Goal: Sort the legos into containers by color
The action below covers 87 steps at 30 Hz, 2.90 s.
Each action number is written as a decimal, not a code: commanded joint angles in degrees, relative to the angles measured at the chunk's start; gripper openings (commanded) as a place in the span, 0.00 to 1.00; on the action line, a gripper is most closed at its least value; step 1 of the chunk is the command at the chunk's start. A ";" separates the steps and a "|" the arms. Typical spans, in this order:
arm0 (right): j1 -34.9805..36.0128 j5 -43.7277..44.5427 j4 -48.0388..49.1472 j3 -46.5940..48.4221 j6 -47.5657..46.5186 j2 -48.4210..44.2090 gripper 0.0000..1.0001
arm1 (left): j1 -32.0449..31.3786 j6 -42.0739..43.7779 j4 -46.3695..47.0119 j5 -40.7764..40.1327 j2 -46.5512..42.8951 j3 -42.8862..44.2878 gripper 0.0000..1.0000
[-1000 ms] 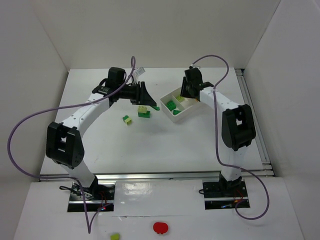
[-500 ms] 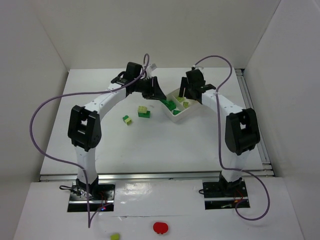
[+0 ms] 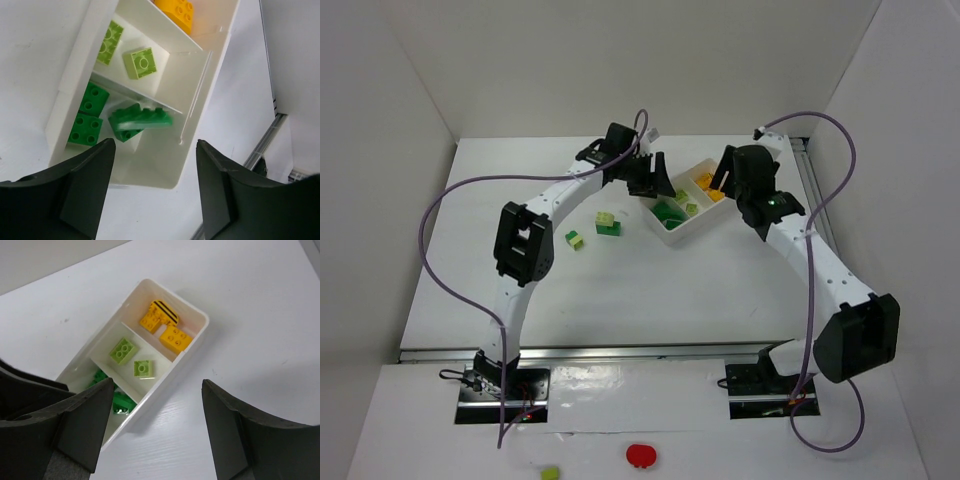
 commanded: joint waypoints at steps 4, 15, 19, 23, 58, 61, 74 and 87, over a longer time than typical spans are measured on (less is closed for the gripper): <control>-1.04 2.56 -1.58 -0.22 -1.17 -1.16 0.78 | 0.40 0.99 -1.08 -0.12 -3.40 2.33 0.77; 10.46 -15.90 2.55 6.27 -11.36 7.25 0.77 | 8.11 0.39 -4.68 -21.91 -34.15 -27.93 0.69; 17.58 -21.78 2.03 11.79 -16.46 15.17 0.81 | 14.71 -1.72 -5.74 -24.03 -41.37 -37.90 0.69; 24.08 -23.55 -1.30 20.05 -21.56 24.48 0.83 | 19.99 -3.92 -8.28 -25.43 -44.89 -43.36 0.70; 26.30 -20.04 -7.91 43.55 -37.04 51.75 0.36 | 30.01 0.03 -8.90 -18.93 -48.41 -47.50 0.68; 25.16 -21.78 -7.22 42.06 -35.02 48.17 0.35 | 30.01 0.72 -8.90 -17.27 -47.80 -46.81 0.68; 12.59 -60.79 -7.37 31.34 -25.52 31.01 0.35 | 27.39 16.63 -1.52 19.29 -46.74 -46.35 0.83; 9.77 -82.52 -18.09 31.95 -28.86 29.34 0.30 | 17.71 24.64 -2.04 26.08 -46.12 -44.69 0.87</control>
